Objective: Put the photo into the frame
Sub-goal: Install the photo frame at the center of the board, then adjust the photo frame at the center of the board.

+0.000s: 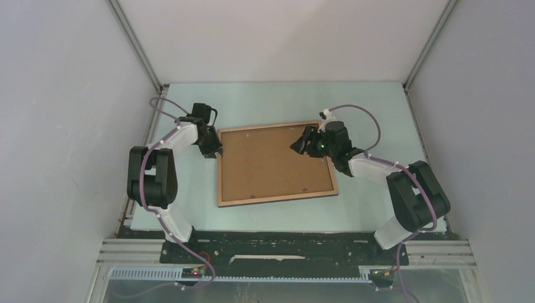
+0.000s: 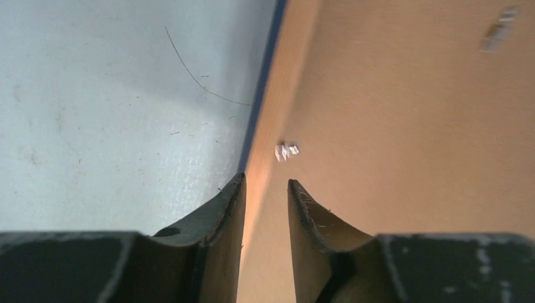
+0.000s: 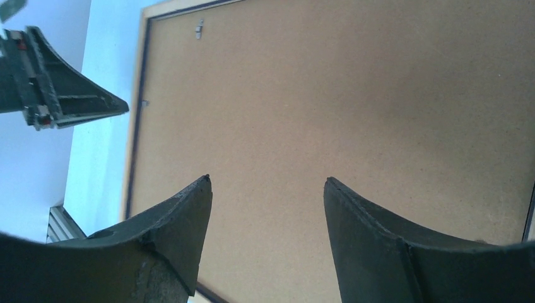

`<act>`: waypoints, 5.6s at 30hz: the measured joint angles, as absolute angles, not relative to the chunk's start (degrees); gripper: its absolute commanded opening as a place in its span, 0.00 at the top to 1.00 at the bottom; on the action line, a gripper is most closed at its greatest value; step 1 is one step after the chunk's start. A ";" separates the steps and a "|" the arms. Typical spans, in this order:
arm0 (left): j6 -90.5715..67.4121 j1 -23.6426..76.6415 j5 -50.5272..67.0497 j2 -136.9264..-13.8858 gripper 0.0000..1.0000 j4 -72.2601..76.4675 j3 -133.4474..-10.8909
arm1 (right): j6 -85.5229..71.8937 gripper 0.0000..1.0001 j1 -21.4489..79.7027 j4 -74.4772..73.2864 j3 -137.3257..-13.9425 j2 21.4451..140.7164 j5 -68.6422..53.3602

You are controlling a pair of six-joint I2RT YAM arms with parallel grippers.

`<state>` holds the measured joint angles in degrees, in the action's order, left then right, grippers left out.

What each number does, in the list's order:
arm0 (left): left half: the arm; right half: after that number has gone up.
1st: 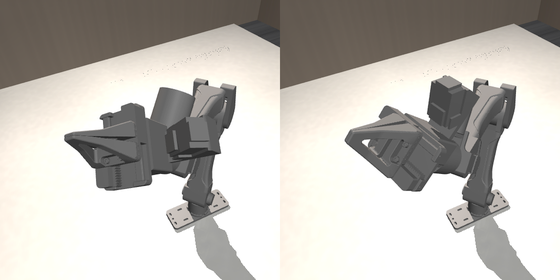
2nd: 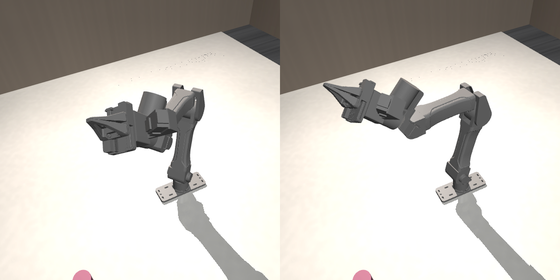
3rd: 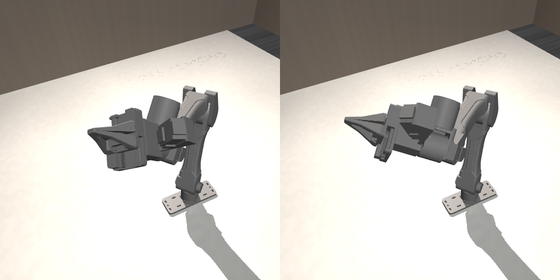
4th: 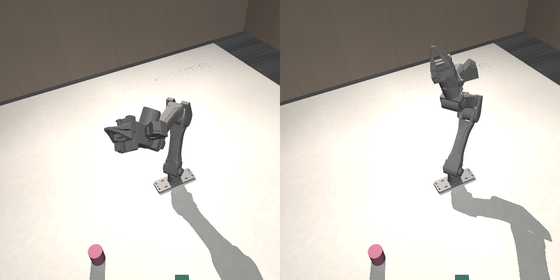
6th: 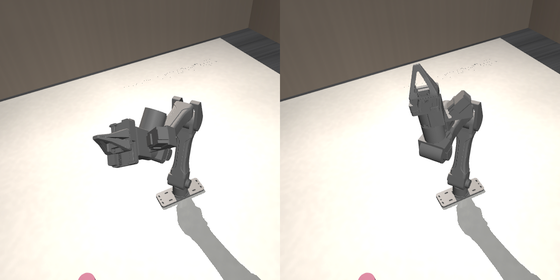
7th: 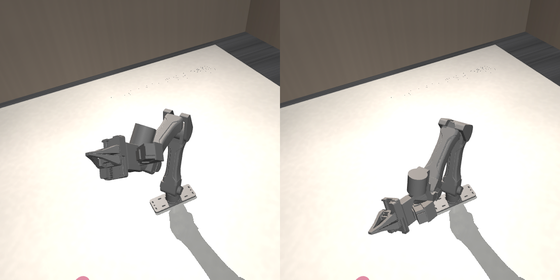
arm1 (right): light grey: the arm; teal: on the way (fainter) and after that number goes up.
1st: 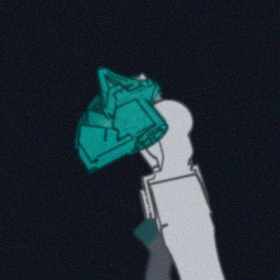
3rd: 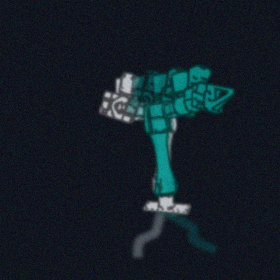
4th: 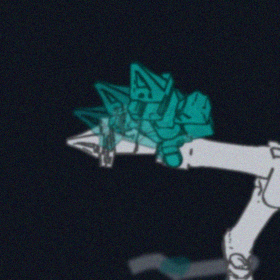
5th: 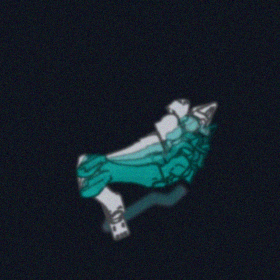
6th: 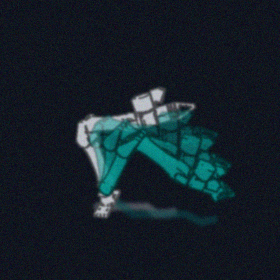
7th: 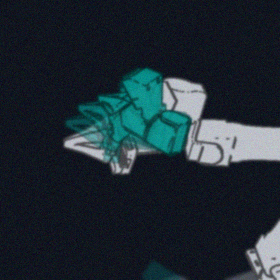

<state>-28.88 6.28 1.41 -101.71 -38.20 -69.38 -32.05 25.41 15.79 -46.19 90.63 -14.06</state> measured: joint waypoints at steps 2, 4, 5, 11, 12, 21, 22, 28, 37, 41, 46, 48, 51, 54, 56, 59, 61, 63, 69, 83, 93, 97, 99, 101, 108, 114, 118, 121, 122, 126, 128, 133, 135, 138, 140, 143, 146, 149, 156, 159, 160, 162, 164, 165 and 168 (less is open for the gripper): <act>-28.93 6.17 1.21 -100.31 0.56 -37.95 -69.38 | -32.12 0.27 25.41 16.38 -45.54 90.63 -14.09; -28.93 6.07 1.23 -99.48 0.53 -37.74 -69.41 | -32.25 0.27 25.43 16.60 -45.08 90.63 -14.15; -28.95 6.07 1.30 -99.37 0.51 -37.63 -69.43 | -32.32 0.27 25.43 16.62 -44.95 90.63 -14.24; -28.97 6.02 2.46 -99.39 0.37 -37.47 -69.43 | -33.23 0.27 25.43 18.83 -44.58 90.63 -15.22; -28.97 6.02 2.79 -99.39 0.35 -37.45 -69.43 | -33.39 0.27 25.45 19.33 -44.49 90.63 -15.44; -28.99 6.02 3.77 -100.33 0.25 -37.41 -69.43 | -34.85 0.27 26.59 22.28 -44.40 90.98 -16.73; -28.97 6.02 3.81 -100.42 0.23 -37.41 -69.43 | -34.89 0.27 26.74 22.39 -44.40 91.00 -16.82; -28.34 6.02 4.47 -100.49 0.16 -36.36 -69.43 | -35.20 0.27 27.16 23.90 -44.40 92.18 -17.02; -29.06 6.09 4.69 -98.39 0.15 -33.43 -64.47 | -33.30 0.27 28.60 22.20 -44.40 92.18 -14.13; -30.28 6.92 3.62 -93.19 0.16 -34.89 -59.02 | -32.23 0.27 28.64 21.04 -44.40 91.77 -12.99; -31.86 10.11 1.72 -90.85 0.22 -36.05 -58.33 | -31.46 0.27 28.60 20.80 -44.38 90.61 -12.05; -32.80 11.42 1.06 -90.85 0.25 -35.79 -57.25 | -31.33 0.27 28.47 20.82 -44.29 90.26 -12.01; -34.30 12.12 0.51 -90.85 0.32 -35.09 -54.46 | -31.38 0.27 27.77 21.17 -43.18 89.67 -12.12; -35.92 12.19 0.12 -90.85 0.39 -34.50 -51.70 | -31.44 0.27 26.92 21.21 -42.30 89.65 -12.53; -37.08 12.29 0.25 -90.63 0.49 -33.39 -50.61 | -31.66 0.27 26.30 21.32 -41.98 89.65 -12.84; -38.11 12.71 -0.16 -89.19 0.57 -31.64 -48.97 | -32.01 0.27 25.78 21.65 -41.89 89.65 -13.32; -38.89 12.67 -0.32 -87.68 0.62 -30.17 -47.22 | -32.08 0.27 25.61 22.00 -41.89 89.65 -13.52; -39.70 12.64 -0.27 -86.00 0.66 -28.49 -45.30 | -32.25 0.27 25.56 22.13 -41.89 89.65 -13.63; -43.13 12.64 0.64 -81.41 0.77 -23.11 -39.72 | -32.32 0.28 25.58 22.13 -41.63 89.65 -13.61; -49.69 13.02 9.52 -76.25 0.78 -12.05 -31.31 | -37.71 0.25 16.14 10.96 -38.96 78.28 -24.10; -51.55 14.81 16.29 -73.38 0.54 -6.63 -27.18 | -36.67 0.25 14.37 -13.87 -30.39 52.93 -20.27; -51.42 15.25 18.37 -73.38 0.47 -5.15 -26.52 | -41.43 0.28 11.60 -17.85 -24.12 47.88 -16.62; -51.55 15.44 19.86 -73.38 0.39 -3.51 -25.78 | -45.43 0.30 11.14 -18.70 -22.22 47.79 -15.03; -51.64 15.84 21.17 -73.30 0.34 -1.61 -25.04 | -49.41 0.31 11.16 -19.11 -21.63 48.64 -13.34; -53.67 20.18 24.49 -72.42 0.23 4.14 -22.48 | -58.92 0.36 11.18 -17.41 -21.71 57.04 -7.94; -57.41 22.70 27.46 -65.76 0.07 6.15 -19.25 | -60.95 0.37 10.96 -16.40 -22.68 60.97 -4.19; -53.52 22.83 27.18 -59.92 0.03 -2.00 -21.37 | -60.34 0.37 9.21 -15.51 -24.21 63.55 -2.90; -48.82 22.87 25.17 -57.54 0.02 -11.44 -26.06 | -58.96 0.37 6.96 -14.98 -25.17 65.45 -2.90; -47.29 22.87 24.08 -56.82 0.02 -14.50 -27.97 | -58.28 0.36 6.28 -15.00 -25.61 66.24 -3.07; -43.05 22.87 21.43 -54.94 0.02 -22.09 -34.13 | -54.33 0.39 4.93 -15.66 -29.65 70.76 -4.40; -41.91 22.87 20.73 -54.48 0.02 -24.12 -36.18 | -51.53 0.48 4.82 -16.60 -32.67 73.69 -5.48; -41.45 22.87 19.75 -54.37 0.03 -26.68 -37.15 | -45.54 0.60 4.62 -19.99 -37.93 80.66 -6.46; -41.47 22.87 19.73 -54.35 0.03 -27.20 -37.15 | -43.99 0.68 4.54 -20.75 -38.94 82.52 -6.74; -41.47 22.87 19.66 -54.28 0.03 -27.66 -37.15 | -42.72 0.70 4.38 -22.76 -41.36 84.66 -6.74; -41.47 22.87 19.59 -54.04 0.03 -27.99 -37.15 | -41.76 0.71 4.36 -24.75 -43.88 86.80 -6.68; -41.47 22.87 19.55 -53.52 0.03 -28.47 -37.15 | -40.12 0.87 4.36 -26.76 -47.55 89.86 -6.17; -41.50 22.87 19.38 -53.47 0.03 -28.69 -37.15 | -37.85 1.00 4.56 -28.53 -51.57 92.88 -3.88; -41.52 22.85 18.57 -53.60 0.03 -28.84 -37.15 | -35.03 1.00 5.23 -30.09 -55.05 95.02 0.16; -45.10 8.10 21.50 -60.80 0.04 -22.65 -37.36 | -26.26 1.00 9.76 -29.21 -58.74 97.03 11.22; -47.33 3.51 19.16 -68.99 0.04 -19.25 -41.91 | -24.56 0.92 10.46 -29.41 -60.99 98.63 10.96; -47.79 3.44 17.93 -71.83 0.05 -18.65 -44.23 | -24.51 0.80 10.20 -29.04 -61.73 99.29 9.87; -48.58 3.49 14.98 -78.83 0.05 -15.90 -49.93 | -24.80 0.53 9.32 -27.49 -61.71 99.42 6.31; -49.04 3.51 12.78 -85.19 0.06 -13.06 -54.65 | -25.30 0.41 8.25 -25.32 -60.80 99.02 1.93; -49.01 3.51 11.79 -89.10 0.06 -11.90 -57.63 | -25.61 0.37 7.86 -24.34 -60.31 98.83 0.14; -48.45 3.51 10.79 -99.72 0.06 -10.46 -65.71 | -25.34 0.34 7.14 -22.06 -59.27 98.19 -3.97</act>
